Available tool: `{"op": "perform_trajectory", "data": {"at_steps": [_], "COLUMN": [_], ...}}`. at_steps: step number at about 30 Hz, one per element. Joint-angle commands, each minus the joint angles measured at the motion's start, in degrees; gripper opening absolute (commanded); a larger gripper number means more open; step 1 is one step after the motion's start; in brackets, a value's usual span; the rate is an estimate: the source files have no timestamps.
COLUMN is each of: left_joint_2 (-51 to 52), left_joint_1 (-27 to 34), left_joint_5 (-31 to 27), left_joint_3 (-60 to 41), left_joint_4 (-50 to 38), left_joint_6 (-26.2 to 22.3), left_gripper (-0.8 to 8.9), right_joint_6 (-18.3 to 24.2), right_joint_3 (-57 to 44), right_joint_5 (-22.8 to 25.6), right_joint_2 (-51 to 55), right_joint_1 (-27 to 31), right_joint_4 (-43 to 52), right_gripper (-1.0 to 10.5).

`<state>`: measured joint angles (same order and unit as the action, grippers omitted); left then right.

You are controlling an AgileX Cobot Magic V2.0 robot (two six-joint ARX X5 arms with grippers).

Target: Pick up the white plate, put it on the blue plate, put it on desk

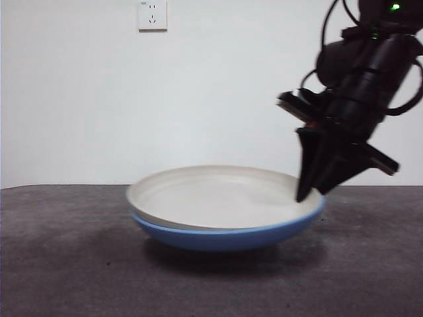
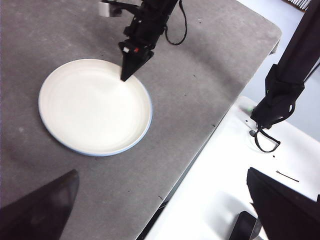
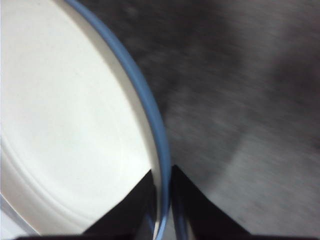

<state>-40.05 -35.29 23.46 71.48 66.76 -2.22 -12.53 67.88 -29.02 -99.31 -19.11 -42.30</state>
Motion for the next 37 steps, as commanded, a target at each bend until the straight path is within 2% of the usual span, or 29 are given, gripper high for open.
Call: {"op": "perform_trajectory", "data": {"at_steps": [1, 6, 16, 24, 28, 30, 34, 37], "left_joint_2": [-0.3, -0.3, -0.3, -0.3, -0.3, -0.3, -0.3, -0.3], "left_joint_1": [-0.3, -0.3, -0.4, -0.3, -0.4, -0.4, -0.4, -0.4], "left_joint_5": [-0.2, -0.1, -0.1, -0.1, -0.1, -0.1, -0.1, -0.1], "left_joint_3": [0.5, 0.5, 0.5, 0.5, 0.5, 0.5, 0.5, 0.5], "left_joint_4": [-0.3, -0.3, -0.2, 0.2, 0.2, 0.2, 0.4, 0.9], "left_joint_6": [0.1, 0.1, 0.1, 0.1, 0.1, 0.1, 0.1, 0.1], "left_gripper": [5.63, 5.63, 5.63, 5.63, 5.63, 5.63, 5.63, 5.63], "right_joint_6": [-4.6, -6.3, -8.1, -8.4, -7.8, -7.6, -7.6, -7.0], "right_joint_3": [1.3, 2.3, 3.7, 3.8, 3.8, 3.8, 3.9, 4.7], "right_joint_5": [-1.0, -2.5, -2.5, 0.2, -0.6, -0.7, -0.7, -0.7], "right_joint_2": [-1.2, -3.9, -8.0, -9.4, -9.4, -9.4, -9.2, -8.5], "right_joint_1": [-1.8, -3.3, -3.6, -3.5, -3.5, -3.6, -3.6, -3.3], "right_joint_4": [2.7, 3.4, 3.3, 2.1, 1.8, 2.0, 2.3, 1.6], "right_gripper": [0.1, 0.1, 0.1, 0.1, 0.2, 1.0, 4.0, 4.6]}}
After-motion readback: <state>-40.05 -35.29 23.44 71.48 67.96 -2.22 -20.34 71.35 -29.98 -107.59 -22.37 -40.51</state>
